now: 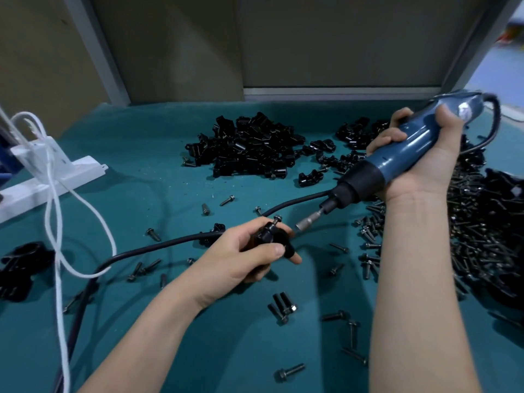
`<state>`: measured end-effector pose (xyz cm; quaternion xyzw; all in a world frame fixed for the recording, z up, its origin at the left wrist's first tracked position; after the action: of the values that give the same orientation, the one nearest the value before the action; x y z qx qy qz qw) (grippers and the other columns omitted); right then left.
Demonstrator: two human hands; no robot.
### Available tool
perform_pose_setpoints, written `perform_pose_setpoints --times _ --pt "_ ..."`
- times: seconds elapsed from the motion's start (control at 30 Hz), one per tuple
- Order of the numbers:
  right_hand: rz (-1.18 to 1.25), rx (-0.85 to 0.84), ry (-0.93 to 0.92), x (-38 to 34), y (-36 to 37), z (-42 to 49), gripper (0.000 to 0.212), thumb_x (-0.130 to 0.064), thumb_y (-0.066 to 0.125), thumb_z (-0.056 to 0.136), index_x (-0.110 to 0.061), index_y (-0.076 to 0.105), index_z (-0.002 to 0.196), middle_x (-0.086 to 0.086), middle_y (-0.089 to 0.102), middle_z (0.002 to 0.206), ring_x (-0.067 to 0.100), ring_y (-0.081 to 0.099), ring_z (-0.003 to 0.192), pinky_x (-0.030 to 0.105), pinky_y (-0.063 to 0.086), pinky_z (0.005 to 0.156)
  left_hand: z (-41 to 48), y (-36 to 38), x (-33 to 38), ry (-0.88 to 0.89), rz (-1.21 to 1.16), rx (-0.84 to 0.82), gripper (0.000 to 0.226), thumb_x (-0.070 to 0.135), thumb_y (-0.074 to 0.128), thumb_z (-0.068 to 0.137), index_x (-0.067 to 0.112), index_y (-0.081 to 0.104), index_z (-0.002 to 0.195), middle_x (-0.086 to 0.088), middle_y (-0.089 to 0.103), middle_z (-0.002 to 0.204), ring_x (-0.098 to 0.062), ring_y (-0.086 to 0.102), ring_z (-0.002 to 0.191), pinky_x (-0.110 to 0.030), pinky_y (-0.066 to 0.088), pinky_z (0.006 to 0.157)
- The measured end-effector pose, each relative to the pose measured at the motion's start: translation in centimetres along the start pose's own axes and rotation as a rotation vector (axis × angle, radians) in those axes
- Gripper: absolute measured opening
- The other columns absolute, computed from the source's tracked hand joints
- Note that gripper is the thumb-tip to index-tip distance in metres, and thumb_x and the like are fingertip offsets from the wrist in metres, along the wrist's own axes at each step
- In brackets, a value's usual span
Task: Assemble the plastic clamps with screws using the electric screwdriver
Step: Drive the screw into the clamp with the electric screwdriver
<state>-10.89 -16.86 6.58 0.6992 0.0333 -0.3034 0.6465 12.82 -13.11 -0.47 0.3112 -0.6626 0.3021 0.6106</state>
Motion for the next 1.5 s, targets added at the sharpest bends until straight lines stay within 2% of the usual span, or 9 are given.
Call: perform_pose_setpoints --times 0.17,0.33,0.5,0.6,0.9,1.03,1.3,1.37,1.5 --pt "0.043 0.118 0.110 0.8 -1.1 0.7 0.022 -0.030 0.062 0.088 -0.011 0.052 0.093 0.001 0.063 0.074 0.008 0.048 0.048 0.019 0.044 0.045 -0.1 0.8 0.0 0.092 0.178 0.081 0.021 0.017 0.054 0.082 0.019 0.063 0.101 0.005 0.076 0.093 0.003 0.057 0.058 -0.013 0.044 0.055" --pt "0.070 0.234 0.231 1.9 -1.3 0.7 0.023 -0.027 0.067 0.085 -0.008 0.054 0.087 0.002 0.063 0.071 0.010 0.050 0.047 0.019 0.046 0.046 0.1 1.5 -0.4 0.192 0.266 0.175 0.027 0.050 0.066 0.075 0.029 0.065 0.091 -0.005 0.073 0.086 -0.031 0.064 0.079 -0.042 0.053 0.072" --pt "0.085 0.271 0.314 2.7 -1.2 1.1 0.024 -0.027 0.069 0.083 -0.007 0.055 0.085 0.001 0.063 0.071 0.010 0.051 0.044 0.020 0.046 0.044 0.0 1.7 -0.3 0.295 0.343 0.152 0.024 0.050 0.056 0.085 0.028 0.059 0.093 0.007 0.074 0.077 -0.012 0.058 0.059 -0.018 0.043 0.056" --pt "0.085 0.263 0.327 2.9 -1.1 1.1 0.024 -0.027 0.069 0.083 -0.008 0.055 0.087 0.001 0.064 0.072 0.010 0.051 0.044 0.020 0.046 0.045 -0.2 1.5 -0.3 0.312 0.347 0.158 0.024 0.051 0.056 0.086 0.028 0.059 0.092 0.003 0.071 0.068 -0.023 0.062 0.060 -0.033 0.047 0.061" --pt "0.057 0.241 0.294 2.9 -0.9 1.0 0.027 -0.027 0.070 0.082 -0.009 0.054 0.094 0.003 0.065 0.074 0.011 0.051 0.046 0.019 0.047 0.048 -0.3 1.6 -0.3 0.297 0.330 0.134 0.032 0.052 0.056 0.085 0.021 0.061 0.087 -0.004 0.065 0.062 -0.026 0.065 0.054 -0.039 0.052 0.056" --pt "0.045 0.221 0.278 2.9 -1.0 1.1 0.024 -0.028 0.069 0.083 -0.009 0.055 0.091 0.002 0.065 0.073 0.010 0.051 0.047 0.019 0.047 0.047 -0.4 1.6 -0.4 0.231 0.325 0.133 0.042 0.057 0.054 0.082 0.016 0.061 0.081 0.004 0.053 0.050 -0.012 0.050 0.045 -0.024 0.040 0.049" --pt "-0.056 0.077 0.221 2.5 -1.2 1.2 0.024 -0.035 0.063 0.087 -0.013 0.053 0.087 -0.003 0.062 0.072 0.007 0.047 0.047 0.019 0.043 0.047 -0.1 1.5 -1.0 0.131 0.462 0.098 0.038 0.054 0.056 0.083 0.018 0.062 0.072 0.008 0.045 0.055 -0.007 0.040 0.048 -0.022 0.031 0.049" --pt "-0.029 0.040 0.195 2.7 -1.0 1.2 0.025 -0.036 0.060 0.088 -0.013 0.052 0.084 -0.004 0.060 0.072 0.007 0.046 0.046 0.019 0.043 0.046 0.0 1.3 -1.0 0.106 0.387 0.106 0.047 0.054 0.055 0.083 0.008 0.063 0.075 0.005 0.043 0.053 -0.009 0.038 0.046 -0.025 0.031 0.048" --pt "0.185 -0.151 0.116 2.8 -0.8 1.0 0.027 -0.040 0.050 0.088 -0.013 0.053 0.084 -0.007 0.059 0.072 0.005 0.047 0.041 0.018 0.042 0.041 0.0 1.6 -0.7 0.015 -0.134 -0.017 0.054 0.057 0.050 0.081 0.007 0.064 0.069 0.004 0.029 0.037 -0.010 0.023 0.031 -0.015 0.025 0.039"
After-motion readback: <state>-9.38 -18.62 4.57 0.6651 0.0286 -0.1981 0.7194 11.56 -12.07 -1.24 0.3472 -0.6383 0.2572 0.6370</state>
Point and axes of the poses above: each hand's wrist, its own z-axis towards the middle knuckle, its own y-axis out of the palm, x = y × z, the point moved 1 cm from there along z, towards the middle knuckle
